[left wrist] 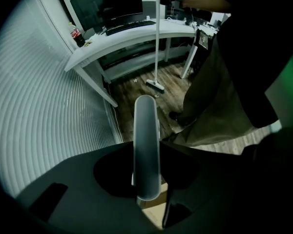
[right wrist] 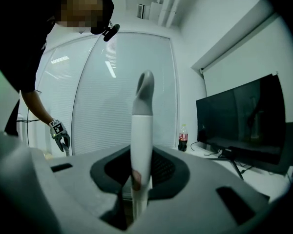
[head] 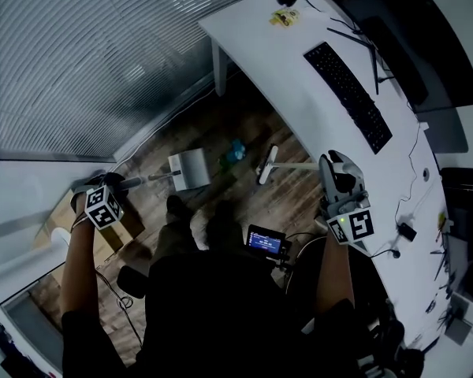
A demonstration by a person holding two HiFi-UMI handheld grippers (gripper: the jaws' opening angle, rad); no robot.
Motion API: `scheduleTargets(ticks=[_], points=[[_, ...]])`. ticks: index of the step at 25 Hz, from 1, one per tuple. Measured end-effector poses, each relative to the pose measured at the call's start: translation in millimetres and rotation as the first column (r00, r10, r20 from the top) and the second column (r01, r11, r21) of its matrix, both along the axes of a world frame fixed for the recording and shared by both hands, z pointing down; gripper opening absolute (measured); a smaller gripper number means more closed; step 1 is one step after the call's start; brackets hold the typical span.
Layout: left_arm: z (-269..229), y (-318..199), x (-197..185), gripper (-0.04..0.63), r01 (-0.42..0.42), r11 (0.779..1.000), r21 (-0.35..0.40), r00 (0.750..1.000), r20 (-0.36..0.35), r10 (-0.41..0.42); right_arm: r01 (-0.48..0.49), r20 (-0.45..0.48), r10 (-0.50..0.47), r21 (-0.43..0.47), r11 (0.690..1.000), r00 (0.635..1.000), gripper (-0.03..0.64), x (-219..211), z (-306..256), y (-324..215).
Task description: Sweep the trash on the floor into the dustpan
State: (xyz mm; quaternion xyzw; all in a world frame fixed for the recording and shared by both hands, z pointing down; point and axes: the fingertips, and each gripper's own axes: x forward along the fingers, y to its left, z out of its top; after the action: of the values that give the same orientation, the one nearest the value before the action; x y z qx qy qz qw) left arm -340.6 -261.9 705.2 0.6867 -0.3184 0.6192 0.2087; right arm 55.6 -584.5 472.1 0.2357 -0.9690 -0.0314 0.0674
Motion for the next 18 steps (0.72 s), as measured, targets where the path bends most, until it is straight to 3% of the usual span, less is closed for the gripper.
scheduleTargets(ticks=[4,8,10,12,13,18], points=[[-0.2,-4.2,3.1,0.103,0.009,1.0,0.025,0.999,-0.031,-0.008,0.037,-0.054,-0.034,0.056,0.998,0.998,0.072,-20.3,10.2,3.9],[0.1,-8.0,5.1,0.101,0.018,0.999,0.031,0.999,-0.037,-0.017,0.146,-0.126,-0.133,0.106,0.984,0.983,0.072,-50.7,37.9,19.2],[0.6,-8.0,6.5,0.1,0.016,1.0,0.025,0.999,-0.049,-0.015,0.215,-0.233,-0.185,0.112,0.97,0.955,0.072,-64.5,73.2,29.4],[1.0,-7.6,10.5,0.098,0.012,1.0,0.026,0.998,-0.066,-0.01,0.257,-0.357,-0.219,0.064,0.964,0.908,0.072,-73.1,121.4,38.6],[1.1,-6.8,12.5,0.098,0.012,1.0,0.028,0.997,-0.073,-0.01,0.263,-0.374,-0.232,0.032,0.964,0.898,0.072,-78.6,142.6,43.0],[4.3,2.6,14.7,0.089,0.016,1.0,0.021,0.995,-0.099,-0.014,0.253,-0.233,-0.259,-0.054,0.966,0.937,0.071,-107.2,177.1,62.6]])
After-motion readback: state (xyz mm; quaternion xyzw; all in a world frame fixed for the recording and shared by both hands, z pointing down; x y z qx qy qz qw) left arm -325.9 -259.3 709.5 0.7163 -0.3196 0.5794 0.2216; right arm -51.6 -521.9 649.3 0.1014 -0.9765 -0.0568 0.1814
